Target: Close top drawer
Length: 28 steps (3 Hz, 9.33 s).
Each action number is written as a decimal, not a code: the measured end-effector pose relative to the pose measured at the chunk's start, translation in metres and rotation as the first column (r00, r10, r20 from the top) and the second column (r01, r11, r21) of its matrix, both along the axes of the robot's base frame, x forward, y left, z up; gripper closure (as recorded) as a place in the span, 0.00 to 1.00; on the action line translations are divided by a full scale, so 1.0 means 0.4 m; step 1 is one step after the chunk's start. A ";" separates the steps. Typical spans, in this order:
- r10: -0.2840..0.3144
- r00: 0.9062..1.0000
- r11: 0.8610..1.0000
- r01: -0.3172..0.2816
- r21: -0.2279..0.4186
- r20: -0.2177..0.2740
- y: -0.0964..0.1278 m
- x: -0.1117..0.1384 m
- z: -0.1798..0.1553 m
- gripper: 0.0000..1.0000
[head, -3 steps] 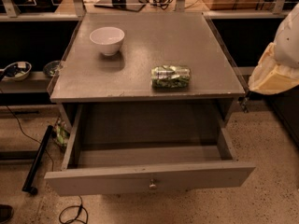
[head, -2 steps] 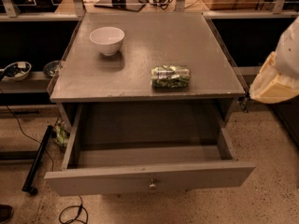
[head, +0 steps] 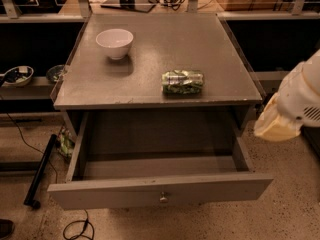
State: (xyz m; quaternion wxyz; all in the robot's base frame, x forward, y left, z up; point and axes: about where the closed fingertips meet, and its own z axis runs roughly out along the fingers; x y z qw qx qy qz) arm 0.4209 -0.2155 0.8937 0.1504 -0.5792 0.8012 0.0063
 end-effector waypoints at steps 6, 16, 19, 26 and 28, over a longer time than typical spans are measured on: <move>-0.005 0.975 1.000 0.011 0.025 -0.223 -0.049 -0.125 -0.406 1.00; -0.085 0.954 0.985 0.124 0.120 -0.289 0.034 -0.034 -0.604 1.00; -0.028 0.972 0.977 0.076 0.198 -0.234 0.144 0.058 -0.574 1.00; -0.092 0.989 0.964 0.116 0.239 -0.112 0.201 0.260 -0.545 1.00; -0.116 0.990 0.962 0.132 0.241 -0.078 0.197 0.315 -0.530 1.00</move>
Offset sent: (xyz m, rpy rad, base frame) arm 0.0230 0.0078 -0.1107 0.0537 0.1280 -0.0238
